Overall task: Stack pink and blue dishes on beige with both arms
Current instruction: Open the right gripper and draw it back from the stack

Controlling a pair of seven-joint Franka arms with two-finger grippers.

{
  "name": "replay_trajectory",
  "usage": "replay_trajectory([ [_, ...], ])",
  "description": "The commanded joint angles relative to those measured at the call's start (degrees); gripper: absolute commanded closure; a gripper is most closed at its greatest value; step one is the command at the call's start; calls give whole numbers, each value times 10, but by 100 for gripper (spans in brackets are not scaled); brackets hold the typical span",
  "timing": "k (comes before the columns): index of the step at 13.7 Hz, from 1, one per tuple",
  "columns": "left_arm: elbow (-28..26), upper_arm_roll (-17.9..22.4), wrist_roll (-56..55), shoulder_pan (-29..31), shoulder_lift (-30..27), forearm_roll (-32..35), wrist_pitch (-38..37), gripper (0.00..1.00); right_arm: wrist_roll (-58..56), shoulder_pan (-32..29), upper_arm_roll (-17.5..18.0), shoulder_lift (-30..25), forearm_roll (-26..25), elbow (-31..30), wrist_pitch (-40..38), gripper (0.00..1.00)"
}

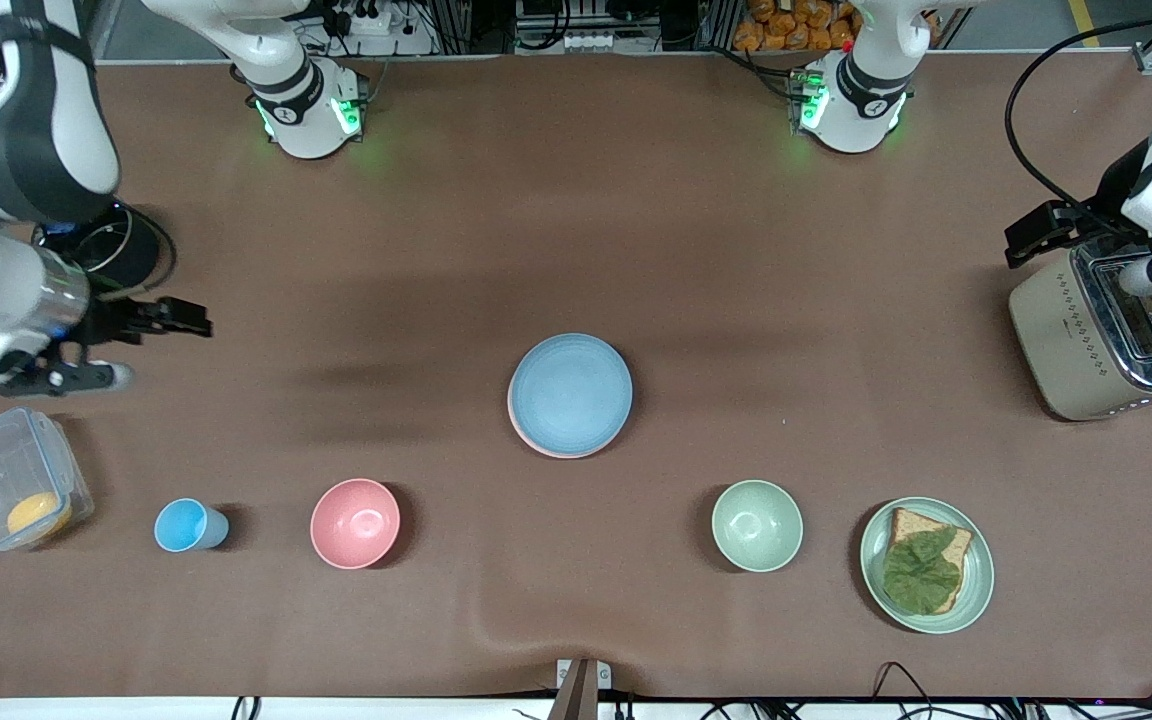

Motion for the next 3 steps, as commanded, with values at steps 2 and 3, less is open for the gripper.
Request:
replay_trajectory([
  [2,6,16,9,7,-5,-47,-4,0,2,-18,8,-45,-23,26,-43,0],
  [3,6,16,6,7,-5,-45,-4,0,-1,-17,4,-42,-23,58,-61,0],
])
